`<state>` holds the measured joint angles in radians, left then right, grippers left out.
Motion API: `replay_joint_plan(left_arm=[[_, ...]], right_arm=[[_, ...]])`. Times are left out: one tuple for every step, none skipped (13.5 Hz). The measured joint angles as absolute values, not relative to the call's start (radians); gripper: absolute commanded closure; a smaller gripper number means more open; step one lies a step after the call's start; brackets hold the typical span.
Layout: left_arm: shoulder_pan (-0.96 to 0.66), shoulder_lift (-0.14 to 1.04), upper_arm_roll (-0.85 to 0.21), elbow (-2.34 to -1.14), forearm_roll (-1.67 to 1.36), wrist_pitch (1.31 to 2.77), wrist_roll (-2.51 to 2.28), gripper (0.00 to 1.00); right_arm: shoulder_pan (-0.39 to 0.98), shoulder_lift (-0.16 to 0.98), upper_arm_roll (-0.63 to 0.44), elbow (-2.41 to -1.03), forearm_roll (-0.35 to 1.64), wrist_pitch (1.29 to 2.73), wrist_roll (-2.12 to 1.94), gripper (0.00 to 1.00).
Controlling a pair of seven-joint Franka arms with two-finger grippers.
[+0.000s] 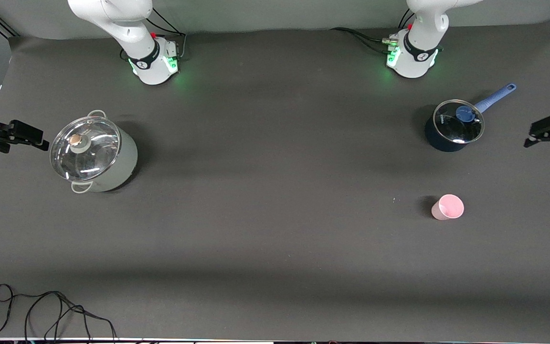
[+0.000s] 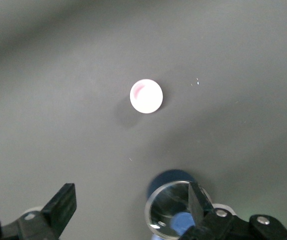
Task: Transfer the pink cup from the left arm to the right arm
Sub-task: 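Reach the left gripper down to the pink cup and grasp it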
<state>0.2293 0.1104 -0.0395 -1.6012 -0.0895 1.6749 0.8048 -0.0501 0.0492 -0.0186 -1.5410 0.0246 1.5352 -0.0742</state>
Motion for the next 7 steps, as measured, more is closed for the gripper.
replay_joint_plan(left_arm=[[0.253,0.131,-0.039,-1.601,-0.138,1.702,0.919,0.00],[0.275,0.152,-0.039,-1.601,-0.191,1.722,1.026,0.00],[0.299,0.173,-0.039,-1.602,-0.237,1.737,1.121,0.00],[0.320,0.190,-0.039,-1.601,-0.271,1.745,1.213,0.00],[0.340,0.206,-0.038,-1.601,-0.306,1.750,1.314,0.00],[0.358,0.221,-0.038,-1.601,-0.348,1.751,1.413,0.01],[0.382,0.240,-0.037,-1.602,-0.395,1.749,1.505,0.01]], right_arm=[[-0.050,0.049,-0.019,-1.541,0.025,1.535,-0.074,0.00],[-0.050,0.049,-0.019,-1.541,0.025,1.535,-0.074,0.00],[-0.050,0.049,-0.019,-1.541,0.025,1.535,-0.074,0.00],[-0.050,0.050,-0.019,-1.541,0.025,1.535,-0.074,0.00],[-0.050,0.050,-0.019,-1.541,0.025,1.535,-0.074,0.00],[-0.050,0.050,-0.018,-1.541,0.025,1.535,-0.074,0.00],[-0.050,0.050,-0.018,-1.541,0.025,1.535,-0.074,0.00]])
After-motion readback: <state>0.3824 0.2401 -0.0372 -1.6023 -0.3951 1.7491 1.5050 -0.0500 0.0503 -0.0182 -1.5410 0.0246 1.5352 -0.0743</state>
